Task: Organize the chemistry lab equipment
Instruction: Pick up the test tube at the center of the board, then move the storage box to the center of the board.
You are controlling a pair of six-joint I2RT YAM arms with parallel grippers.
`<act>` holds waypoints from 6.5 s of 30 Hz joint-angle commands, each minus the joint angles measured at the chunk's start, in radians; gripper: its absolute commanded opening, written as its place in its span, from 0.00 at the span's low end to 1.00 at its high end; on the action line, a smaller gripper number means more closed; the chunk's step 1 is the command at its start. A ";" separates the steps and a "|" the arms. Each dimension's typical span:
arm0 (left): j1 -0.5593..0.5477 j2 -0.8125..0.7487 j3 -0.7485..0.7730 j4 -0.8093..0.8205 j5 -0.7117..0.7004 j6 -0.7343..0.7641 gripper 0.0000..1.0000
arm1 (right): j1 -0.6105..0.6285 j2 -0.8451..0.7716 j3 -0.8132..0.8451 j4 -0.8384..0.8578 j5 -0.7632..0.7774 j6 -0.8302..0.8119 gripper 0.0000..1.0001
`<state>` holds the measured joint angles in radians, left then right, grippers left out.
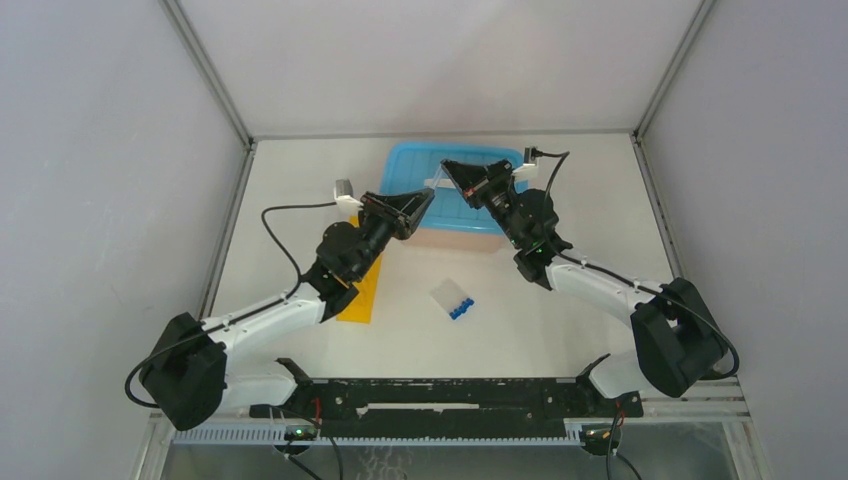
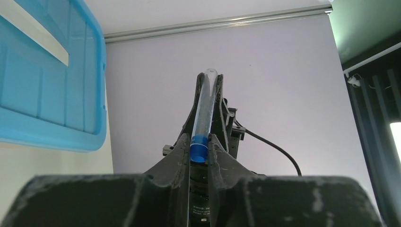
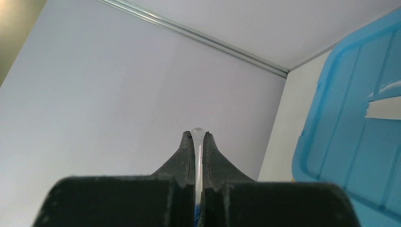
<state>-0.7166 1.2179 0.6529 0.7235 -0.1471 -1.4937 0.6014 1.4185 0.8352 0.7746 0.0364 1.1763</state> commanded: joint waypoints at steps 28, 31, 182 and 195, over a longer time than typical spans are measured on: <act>-0.003 -0.117 0.083 -0.209 0.009 0.152 0.00 | -0.015 -0.041 -0.013 -0.059 -0.071 -0.101 0.30; -0.003 -0.132 0.085 -0.234 0.003 0.168 0.00 | -0.016 -0.045 -0.013 -0.065 -0.077 -0.110 0.34; 0.392 -0.044 0.420 -1.715 -0.013 -0.637 0.00 | 0.067 0.491 0.616 -1.049 0.254 -0.831 0.05; 0.424 -0.003 0.436 -1.709 0.017 -0.631 0.00 | 0.067 0.504 0.633 -1.060 0.249 -0.830 0.05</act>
<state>-0.3080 1.1999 1.0214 -0.9802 -0.1493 -2.0804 0.6754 1.9179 1.4189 -0.3077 0.2783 0.3523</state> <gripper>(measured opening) 0.186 0.053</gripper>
